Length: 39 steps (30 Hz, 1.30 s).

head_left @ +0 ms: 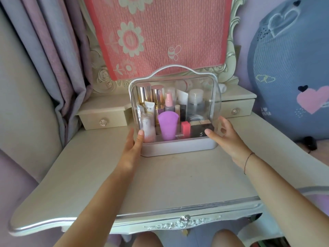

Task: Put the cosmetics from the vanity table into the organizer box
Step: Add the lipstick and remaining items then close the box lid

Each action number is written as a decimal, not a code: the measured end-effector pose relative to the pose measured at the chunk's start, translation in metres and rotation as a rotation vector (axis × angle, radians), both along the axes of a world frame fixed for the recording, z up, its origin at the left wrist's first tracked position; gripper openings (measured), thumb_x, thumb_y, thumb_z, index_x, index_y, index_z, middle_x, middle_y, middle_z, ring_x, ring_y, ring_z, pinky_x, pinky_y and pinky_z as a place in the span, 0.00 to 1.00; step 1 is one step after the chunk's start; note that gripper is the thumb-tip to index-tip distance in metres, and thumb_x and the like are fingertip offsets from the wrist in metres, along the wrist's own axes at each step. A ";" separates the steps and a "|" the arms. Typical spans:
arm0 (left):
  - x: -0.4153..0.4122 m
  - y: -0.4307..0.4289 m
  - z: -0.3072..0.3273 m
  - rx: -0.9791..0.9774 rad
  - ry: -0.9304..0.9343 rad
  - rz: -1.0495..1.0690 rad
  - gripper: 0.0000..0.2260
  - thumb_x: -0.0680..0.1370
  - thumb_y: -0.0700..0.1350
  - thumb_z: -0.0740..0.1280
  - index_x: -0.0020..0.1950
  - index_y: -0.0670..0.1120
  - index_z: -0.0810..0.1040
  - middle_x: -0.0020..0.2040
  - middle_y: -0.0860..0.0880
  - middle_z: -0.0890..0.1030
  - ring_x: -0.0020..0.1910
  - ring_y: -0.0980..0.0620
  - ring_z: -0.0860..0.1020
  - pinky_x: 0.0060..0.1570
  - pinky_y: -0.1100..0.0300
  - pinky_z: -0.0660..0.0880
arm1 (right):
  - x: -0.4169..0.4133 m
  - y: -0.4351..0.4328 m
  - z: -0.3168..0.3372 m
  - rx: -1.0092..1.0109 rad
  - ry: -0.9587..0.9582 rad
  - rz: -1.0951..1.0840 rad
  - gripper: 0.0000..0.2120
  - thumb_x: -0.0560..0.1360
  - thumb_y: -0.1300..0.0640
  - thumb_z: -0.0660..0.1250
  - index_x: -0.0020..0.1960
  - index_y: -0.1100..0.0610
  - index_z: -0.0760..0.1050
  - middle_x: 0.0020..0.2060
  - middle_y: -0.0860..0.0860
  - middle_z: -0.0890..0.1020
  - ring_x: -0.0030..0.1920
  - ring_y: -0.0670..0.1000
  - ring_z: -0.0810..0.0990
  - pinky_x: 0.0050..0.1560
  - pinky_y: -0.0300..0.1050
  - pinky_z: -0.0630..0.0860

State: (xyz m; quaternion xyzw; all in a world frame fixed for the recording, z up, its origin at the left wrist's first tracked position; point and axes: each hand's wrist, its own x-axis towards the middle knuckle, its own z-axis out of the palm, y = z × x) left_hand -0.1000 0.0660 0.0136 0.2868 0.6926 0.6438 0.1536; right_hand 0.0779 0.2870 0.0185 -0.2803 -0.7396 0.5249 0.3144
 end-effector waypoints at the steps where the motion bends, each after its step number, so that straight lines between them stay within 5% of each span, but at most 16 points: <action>1: -0.002 0.001 -0.001 -0.010 0.023 -0.040 0.33 0.72 0.67 0.56 0.75 0.56 0.57 0.75 0.58 0.61 0.73 0.60 0.58 0.73 0.58 0.52 | -0.002 0.002 0.001 -0.048 -0.005 0.069 0.37 0.71 0.48 0.71 0.75 0.49 0.56 0.74 0.45 0.62 0.71 0.42 0.62 0.72 0.45 0.59; 6: -0.014 0.006 -0.006 0.047 -0.058 -0.167 0.30 0.73 0.69 0.56 0.72 0.58 0.64 0.72 0.59 0.68 0.72 0.60 0.63 0.74 0.51 0.54 | -0.007 0.009 -0.001 -0.058 0.028 0.199 0.32 0.75 0.54 0.68 0.75 0.49 0.57 0.71 0.40 0.65 0.69 0.38 0.64 0.67 0.36 0.58; 11: -0.022 -0.003 -0.009 0.058 -0.058 -0.202 0.30 0.72 0.71 0.56 0.71 0.59 0.66 0.71 0.58 0.69 0.72 0.57 0.65 0.74 0.50 0.55 | -0.007 0.005 -0.005 -0.077 0.026 0.215 0.30 0.76 0.58 0.66 0.74 0.46 0.58 0.61 0.26 0.68 0.57 0.21 0.66 0.62 0.30 0.61; 16: -0.044 -0.036 -0.009 0.098 -0.069 -0.175 0.26 0.76 0.66 0.54 0.70 0.56 0.69 0.70 0.55 0.73 0.70 0.57 0.68 0.73 0.50 0.57 | -0.024 -0.026 -0.004 -0.081 0.009 0.315 0.23 0.77 0.63 0.63 0.57 0.34 0.67 0.48 0.20 0.76 0.53 0.22 0.72 0.48 0.18 0.68; 19: -0.062 -0.065 -0.011 0.108 -0.086 -0.087 0.26 0.76 0.66 0.55 0.69 0.54 0.71 0.68 0.54 0.75 0.69 0.56 0.70 0.73 0.50 0.58 | -0.045 -0.049 -0.003 -0.072 0.004 0.374 0.23 0.78 0.64 0.63 0.60 0.37 0.68 0.51 0.23 0.77 0.55 0.26 0.73 0.53 0.21 0.68; 23: -0.086 -0.106 -0.008 0.135 -0.122 0.003 0.24 0.78 0.63 0.53 0.65 0.51 0.75 0.63 0.48 0.79 0.64 0.53 0.75 0.69 0.51 0.65 | -0.081 -0.081 -0.005 -0.079 0.025 0.436 0.26 0.77 0.64 0.64 0.71 0.47 0.62 0.67 0.40 0.73 0.67 0.41 0.70 0.71 0.39 0.63; 27: -0.106 -0.142 -0.001 0.175 -0.192 0.082 0.22 0.79 0.61 0.53 0.57 0.53 0.81 0.58 0.50 0.82 0.60 0.55 0.78 0.60 0.59 0.72 | -0.115 -0.114 -0.006 -0.093 0.015 0.487 0.31 0.77 0.62 0.65 0.76 0.54 0.57 0.74 0.49 0.66 0.73 0.48 0.64 0.76 0.51 0.59; 30: -0.118 -0.160 0.000 0.202 -0.260 0.122 0.21 0.78 0.62 0.54 0.51 0.55 0.84 0.54 0.52 0.84 0.54 0.57 0.81 0.46 0.65 0.78 | -0.135 -0.131 -0.006 -0.099 0.006 0.520 0.31 0.77 0.61 0.65 0.76 0.54 0.57 0.74 0.50 0.66 0.72 0.49 0.66 0.75 0.52 0.59; 35: -0.133 -0.167 0.000 0.223 -0.293 0.171 0.21 0.78 0.62 0.54 0.49 0.55 0.85 0.54 0.52 0.84 0.54 0.57 0.81 0.50 0.62 0.75 | -0.154 -0.138 -0.006 -0.093 -0.005 0.504 0.31 0.77 0.63 0.64 0.76 0.55 0.56 0.73 0.50 0.67 0.72 0.48 0.67 0.75 0.51 0.59; 39: -0.137 -0.163 0.000 0.245 -0.312 0.153 0.22 0.78 0.62 0.53 0.47 0.57 0.85 0.49 0.54 0.86 0.49 0.58 0.82 0.40 0.67 0.78 | -0.159 -0.138 -0.006 -0.091 -0.021 0.502 0.31 0.77 0.62 0.65 0.76 0.54 0.56 0.73 0.50 0.68 0.72 0.48 0.67 0.75 0.51 0.60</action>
